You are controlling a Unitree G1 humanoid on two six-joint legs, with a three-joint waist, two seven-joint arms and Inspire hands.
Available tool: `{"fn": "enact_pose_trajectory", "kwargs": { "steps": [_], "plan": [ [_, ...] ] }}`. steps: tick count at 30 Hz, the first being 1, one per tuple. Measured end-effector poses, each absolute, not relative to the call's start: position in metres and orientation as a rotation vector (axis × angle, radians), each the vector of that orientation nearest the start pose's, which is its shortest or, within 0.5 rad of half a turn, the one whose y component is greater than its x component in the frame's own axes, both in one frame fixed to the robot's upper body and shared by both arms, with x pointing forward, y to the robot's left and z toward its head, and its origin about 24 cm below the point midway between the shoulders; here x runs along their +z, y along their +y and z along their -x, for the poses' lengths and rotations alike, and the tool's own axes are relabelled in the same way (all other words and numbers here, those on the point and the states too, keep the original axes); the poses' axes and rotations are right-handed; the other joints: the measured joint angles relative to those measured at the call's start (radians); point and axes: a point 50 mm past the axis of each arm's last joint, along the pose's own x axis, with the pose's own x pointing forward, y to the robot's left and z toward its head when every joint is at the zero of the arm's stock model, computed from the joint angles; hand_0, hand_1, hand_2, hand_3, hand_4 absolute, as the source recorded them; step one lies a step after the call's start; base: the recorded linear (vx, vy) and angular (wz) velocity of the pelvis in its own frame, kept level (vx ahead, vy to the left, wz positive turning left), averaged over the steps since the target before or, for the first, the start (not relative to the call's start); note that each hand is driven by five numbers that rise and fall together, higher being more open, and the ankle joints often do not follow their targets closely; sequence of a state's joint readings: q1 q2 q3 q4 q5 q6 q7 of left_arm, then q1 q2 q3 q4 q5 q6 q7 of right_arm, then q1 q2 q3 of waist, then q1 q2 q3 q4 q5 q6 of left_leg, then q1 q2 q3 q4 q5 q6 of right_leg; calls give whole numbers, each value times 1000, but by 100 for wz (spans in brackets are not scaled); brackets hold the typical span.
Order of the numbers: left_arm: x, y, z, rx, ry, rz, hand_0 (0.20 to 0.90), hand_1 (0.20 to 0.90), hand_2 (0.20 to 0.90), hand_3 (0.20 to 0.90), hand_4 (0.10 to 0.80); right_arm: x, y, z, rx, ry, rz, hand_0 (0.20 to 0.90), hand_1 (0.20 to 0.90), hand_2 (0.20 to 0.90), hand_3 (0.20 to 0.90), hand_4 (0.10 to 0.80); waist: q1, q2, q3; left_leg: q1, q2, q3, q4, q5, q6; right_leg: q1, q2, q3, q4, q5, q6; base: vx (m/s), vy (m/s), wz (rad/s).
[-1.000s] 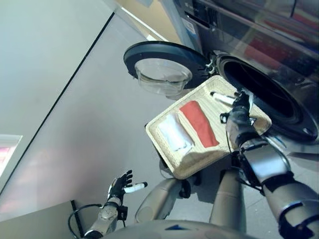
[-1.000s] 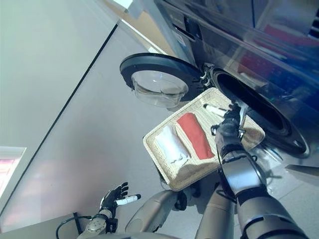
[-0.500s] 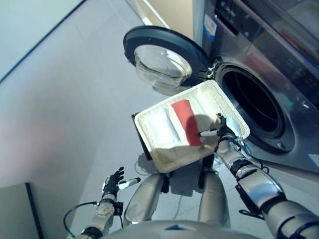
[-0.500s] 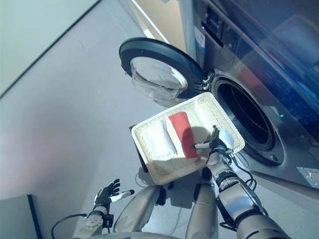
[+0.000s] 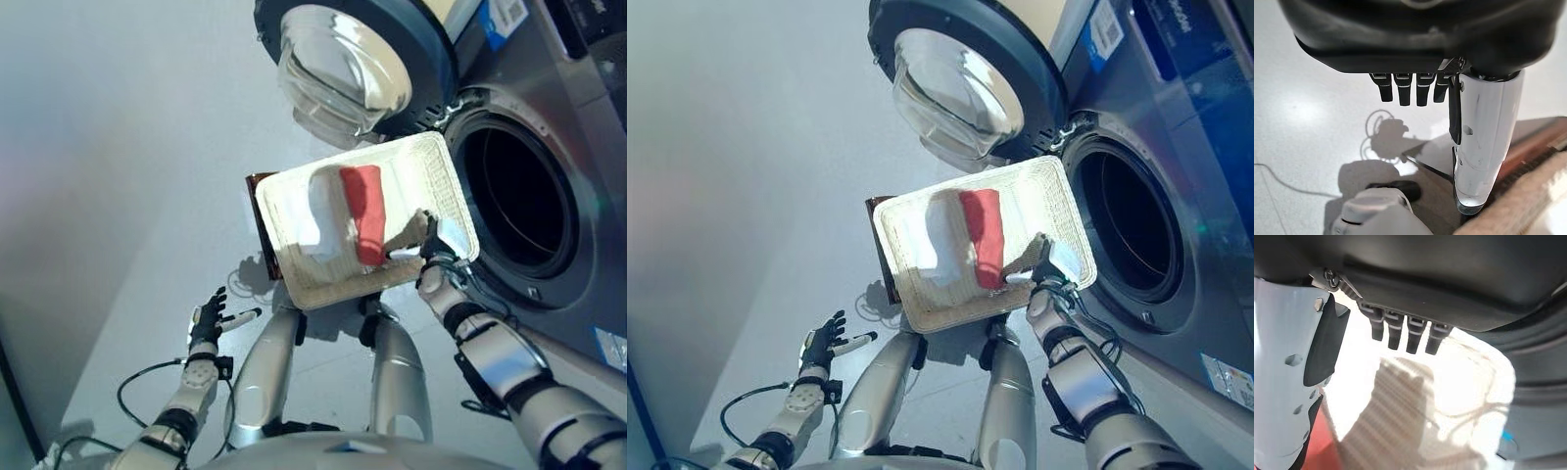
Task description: Pick up the clothes and place them into the washing machine
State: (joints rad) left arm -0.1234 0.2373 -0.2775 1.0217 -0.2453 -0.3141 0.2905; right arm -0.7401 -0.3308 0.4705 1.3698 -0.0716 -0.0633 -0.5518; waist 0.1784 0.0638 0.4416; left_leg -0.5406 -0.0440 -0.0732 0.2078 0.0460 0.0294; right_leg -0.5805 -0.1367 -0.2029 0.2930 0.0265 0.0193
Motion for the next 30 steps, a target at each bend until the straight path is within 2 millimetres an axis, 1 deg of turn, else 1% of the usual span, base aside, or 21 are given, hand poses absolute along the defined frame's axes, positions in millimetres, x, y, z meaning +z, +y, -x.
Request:
{"fn": "enact_pose_trajectory", "kwargs": {
  "steps": [1,3,8,9,14,20,22,23,25,27,29,30],
  "plan": [
    [-107,211,-197,236,587,-231,900,900,900,900,800,0,-234,-335,-355,364,908,900,900,900,900,800,6,-1,2,3,1,-1,-2,-2,-3,10,-1,-5,-6,0,0,18,-6,15],
    [-106,216,-198,242,583,-245,900,900,900,900,800,3,-230,-338,-356,351,900,900,900,900,900,800,19,-10,6,12,2,-5,-3,1,1,25,1,-9,-18,2,2,35,17,8],
    [-101,222,-201,249,559,-260,900,900,900,900,800,14,-223,-348,-374,320,879,900,900,900,900,800,38,-11,7,10,-6,-21,-3,1,1,39,-7,-29,-26,5,6,48,23,12],
    [-100,223,-201,250,558,-262,900,900,900,900,800,14,-220,-348,-372,319,871,900,900,900,900,800,41,-11,7,12,-6,-23,-3,1,1,47,-8,-32,-37,9,11,44,21,4],
    [-99,224,-202,251,553,-266,900,900,900,900,800,12,-215,-348,-363,321,858,900,900,900,900,800,58,-12,7,10,-11,-35,-1,3,1,53,-10,-43,-40,11,11,45,20,8],
    [-95,220,-205,225,523,-278,900,900,900,900,800,11,-221,-346,-387,353,865,900,900,900,900,800,72,-11,7,6,-22,-57,0,8,-5,63,-21,-67,-40,10,11,34,18,14],
    [-92,218,-208,217,502,-277,900,900,900,900,800,11,-224,-346,-398,371,876,900,900,900,900,800,81,-10,6,-1,-24,-58,6,8,-5,63,-24,-73,-36,7,13,-9,18,13],
    [-90,218,-210,215,488,-276,900,900,900,900,800,11,-225,-345,-403,375,880,900,900,900,900,800,83,-10,6,-13,-26,-59,16,7,-5,59,-26,-81,-31,2,18,-41,26,27],
    [-81,216,-217,205,439,-266,900,900,900,900,800,16,-230,-347,-439,388,900,900,900,900,900,800,86,-6,7,-57,-39,-64,47,6,-5,16,-43,-87,26,-25,13,-58,40,36],
    [-75,212,-223,195,400,-253,900,900,900,900,800,28,-235,-354,-470,377,911,900,900,900,900,800,88,5,7,-115,-50,-64,88,-2,3,-42,-62,-85,89,-50,14,-65,62,30],
    [-71,210,-227,187,378,-246,900,900,900,900,800,41,-239,-361,-498,349,916,900,900,900,900,800,90,24,16,-160,-64,-66,135,-10,15,-89,-83,-85,152,-73,14,-57,57,25],
    [-69,208,-228,182,369,-243,900,900,900,900,800,47,-242,-363,-521,337,921,900,900,900,900,800,93,38,21,-183,-75,-66,163,-17,16,-109,-95,-82,190,-89,16,-47,45,27]
  ]
}}
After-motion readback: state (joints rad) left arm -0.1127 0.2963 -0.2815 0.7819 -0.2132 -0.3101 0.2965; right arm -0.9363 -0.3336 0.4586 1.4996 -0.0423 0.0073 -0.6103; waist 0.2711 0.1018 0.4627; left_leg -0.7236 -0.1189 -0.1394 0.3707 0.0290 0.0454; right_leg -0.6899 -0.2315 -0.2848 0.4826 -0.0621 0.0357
